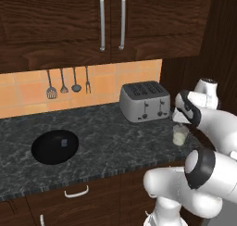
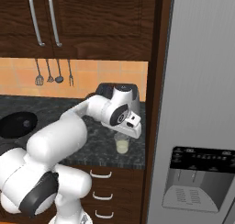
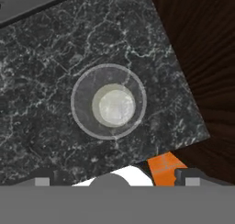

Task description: Grab a lemon wedge from the fridge and one ice cube from the ice bowl, and put them in the glass of lemonade.

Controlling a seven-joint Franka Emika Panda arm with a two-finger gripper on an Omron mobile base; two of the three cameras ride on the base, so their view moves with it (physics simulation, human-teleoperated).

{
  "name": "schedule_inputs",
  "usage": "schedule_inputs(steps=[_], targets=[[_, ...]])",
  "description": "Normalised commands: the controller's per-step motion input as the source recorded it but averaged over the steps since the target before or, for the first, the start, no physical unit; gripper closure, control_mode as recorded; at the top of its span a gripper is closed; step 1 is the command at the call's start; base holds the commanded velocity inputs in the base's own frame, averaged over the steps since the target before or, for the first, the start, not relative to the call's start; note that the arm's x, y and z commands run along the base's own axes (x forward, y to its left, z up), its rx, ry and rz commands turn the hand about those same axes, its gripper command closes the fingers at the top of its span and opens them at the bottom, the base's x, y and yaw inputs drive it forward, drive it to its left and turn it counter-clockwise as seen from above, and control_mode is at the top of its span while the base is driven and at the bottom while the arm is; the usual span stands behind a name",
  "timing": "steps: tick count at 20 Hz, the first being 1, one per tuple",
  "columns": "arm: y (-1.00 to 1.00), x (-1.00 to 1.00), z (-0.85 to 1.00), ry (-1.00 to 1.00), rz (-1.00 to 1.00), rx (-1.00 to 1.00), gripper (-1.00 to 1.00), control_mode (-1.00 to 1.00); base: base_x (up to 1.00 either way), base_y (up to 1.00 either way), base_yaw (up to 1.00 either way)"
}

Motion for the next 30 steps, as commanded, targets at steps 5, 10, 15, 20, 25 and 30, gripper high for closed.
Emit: schedule_inputs(steps=[5,10,15,20,25,30], targets=[[0.57,-0.54,0.20,-0.05,0.03,0.00,-1.00,-1.00,0.00,0.00,0.00],[1.00,-0.40,0.65,0.14,0.03,-0.14,-1.00,-1.00,0.00,0.00,0.00],[0.41,-0.82,0.55,0.00,0.02,0.00,-1.00,-1.00,0.00,0.00,0.00],[0.29,-0.82,0.11,-0.11,0.03,0.01,-1.00,-1.00,0.00,0.00,0.00],[0.14,-0.18,0.00,-0.04,0.07,0.00,-1.00,-1.00,0.00,0.00,0.00],[0.00,-0.26,0.00,-0.02,0.00,0.00,-1.00,-1.00,0.00,0.00,0.00]])
